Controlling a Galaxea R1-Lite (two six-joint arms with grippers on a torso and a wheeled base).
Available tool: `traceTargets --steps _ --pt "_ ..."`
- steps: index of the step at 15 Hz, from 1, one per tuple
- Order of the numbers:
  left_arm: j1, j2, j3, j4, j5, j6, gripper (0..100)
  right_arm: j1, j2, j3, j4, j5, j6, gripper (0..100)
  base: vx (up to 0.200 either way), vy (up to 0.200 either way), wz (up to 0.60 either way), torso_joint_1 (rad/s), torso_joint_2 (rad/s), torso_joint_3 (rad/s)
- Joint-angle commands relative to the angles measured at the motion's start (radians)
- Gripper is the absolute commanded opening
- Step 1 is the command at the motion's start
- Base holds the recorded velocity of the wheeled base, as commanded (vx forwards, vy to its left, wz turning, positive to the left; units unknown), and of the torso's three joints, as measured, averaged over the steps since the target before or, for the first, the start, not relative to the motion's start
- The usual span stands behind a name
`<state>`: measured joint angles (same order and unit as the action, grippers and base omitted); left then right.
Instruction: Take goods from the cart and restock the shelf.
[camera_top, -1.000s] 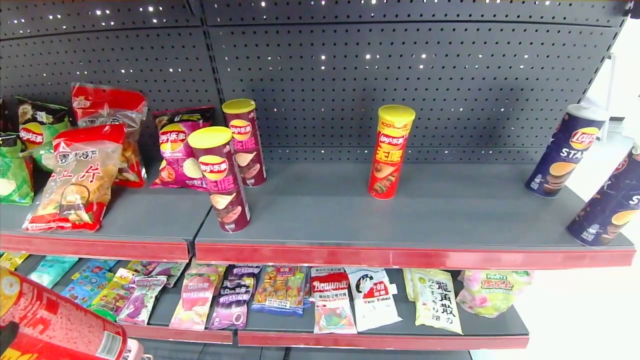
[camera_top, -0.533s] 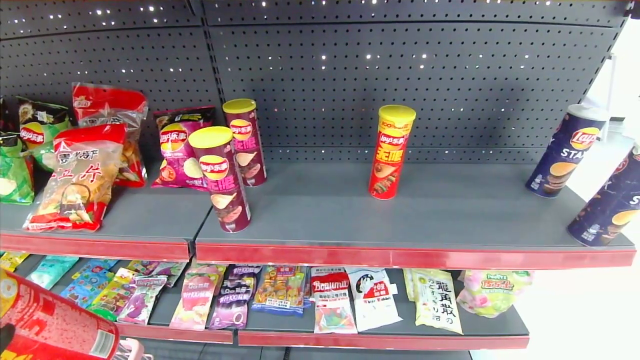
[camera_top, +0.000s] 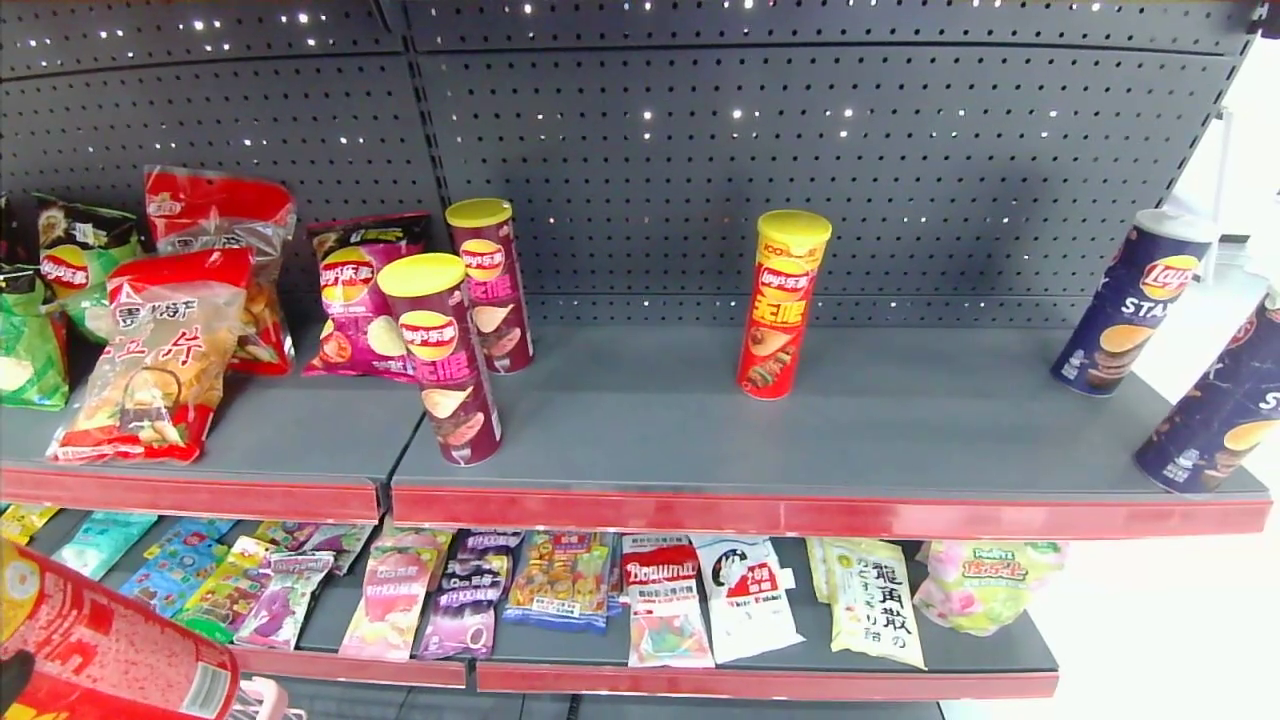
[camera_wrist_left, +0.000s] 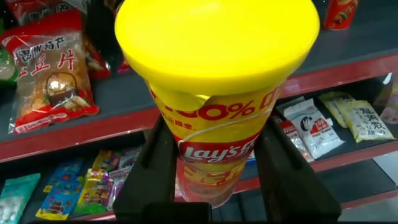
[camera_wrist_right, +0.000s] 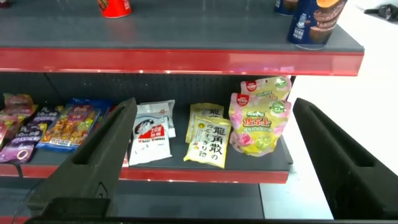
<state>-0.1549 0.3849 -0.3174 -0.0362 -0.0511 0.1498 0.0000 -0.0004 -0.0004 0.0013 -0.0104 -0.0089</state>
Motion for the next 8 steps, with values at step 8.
traceTargets --steps 8 --pt "-0.005 -0.023 -0.008 -0.001 -0.039 0.022 0 0.0 0.0 -0.001 0.0 0.003 0.0 100 0.1 0.0 0.0 -0.002 0.0 0.001"
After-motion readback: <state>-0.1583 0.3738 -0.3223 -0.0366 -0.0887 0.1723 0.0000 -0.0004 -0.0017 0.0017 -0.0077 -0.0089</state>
